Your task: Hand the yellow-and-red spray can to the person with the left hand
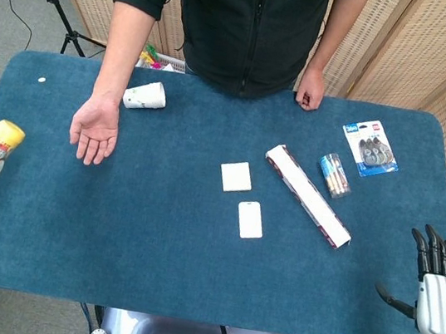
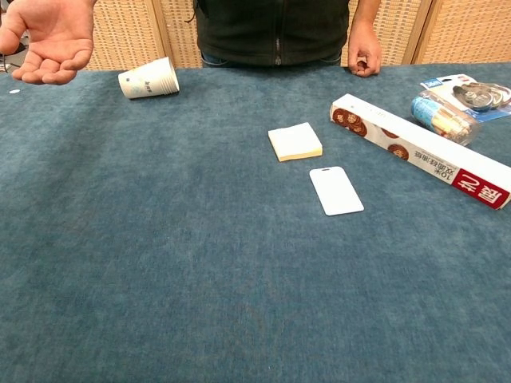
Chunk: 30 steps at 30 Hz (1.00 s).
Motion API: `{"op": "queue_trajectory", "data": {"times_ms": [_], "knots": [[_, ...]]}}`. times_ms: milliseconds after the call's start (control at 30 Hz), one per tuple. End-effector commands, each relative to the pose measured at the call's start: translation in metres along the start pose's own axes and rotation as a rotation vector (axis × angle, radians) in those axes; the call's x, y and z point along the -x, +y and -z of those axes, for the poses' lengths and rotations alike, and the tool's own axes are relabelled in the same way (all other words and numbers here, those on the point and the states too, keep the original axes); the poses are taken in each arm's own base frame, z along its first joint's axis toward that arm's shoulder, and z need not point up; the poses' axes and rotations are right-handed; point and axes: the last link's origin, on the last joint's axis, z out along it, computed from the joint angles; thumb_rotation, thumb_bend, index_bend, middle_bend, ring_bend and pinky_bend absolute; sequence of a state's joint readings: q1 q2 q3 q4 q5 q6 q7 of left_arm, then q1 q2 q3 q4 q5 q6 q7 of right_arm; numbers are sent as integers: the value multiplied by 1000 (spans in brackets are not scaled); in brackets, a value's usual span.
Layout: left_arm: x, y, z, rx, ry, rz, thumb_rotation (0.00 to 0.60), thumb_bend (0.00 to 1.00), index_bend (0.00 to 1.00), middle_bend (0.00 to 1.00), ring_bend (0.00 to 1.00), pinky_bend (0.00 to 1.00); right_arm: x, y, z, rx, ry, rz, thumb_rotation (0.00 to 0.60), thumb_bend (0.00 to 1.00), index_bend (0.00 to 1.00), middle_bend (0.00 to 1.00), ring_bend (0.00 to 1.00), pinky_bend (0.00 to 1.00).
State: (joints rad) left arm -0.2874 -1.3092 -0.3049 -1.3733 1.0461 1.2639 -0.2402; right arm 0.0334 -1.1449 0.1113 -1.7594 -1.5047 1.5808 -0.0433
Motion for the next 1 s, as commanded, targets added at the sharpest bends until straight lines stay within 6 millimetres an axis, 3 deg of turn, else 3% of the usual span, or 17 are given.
{"op": "queue_trajectory", "data": {"times_ms": [33,267,433,700,833,933,1000], "knots": [[-45,71,23,507,32,-63,600,565,685,622,460,606,0,0,0,1,0,-2,600,0,2,0,0,0],[-44,135,26,793,54,-228,600,540,690,622,460,606,-2,1,-1,7,2,-8,600,0,2,0,0,0],[-25,161,14,829,48,-369,600,526,690,622,460,606,-3,3,-1,11,2,-9,600,0,2,0,0,0],[9,169,-4,782,9,-435,600,520,690,622,460,607,-4,4,-2,16,4,-16,600,0,2,0,0,0],[37,170,-16,740,-24,-447,600,512,691,622,460,607,-4,5,-2,22,1,-14,600,0,2,0,0,0],[45,167,-21,714,-1,-459,600,464,691,622,459,607,-4,5,-2,25,3,-15,600,0,2,0,0,0],[49,163,-22,680,-10,-472,600,369,681,546,419,585,-4,6,-3,27,3,-15,600,0,2,0,0,0]]}}
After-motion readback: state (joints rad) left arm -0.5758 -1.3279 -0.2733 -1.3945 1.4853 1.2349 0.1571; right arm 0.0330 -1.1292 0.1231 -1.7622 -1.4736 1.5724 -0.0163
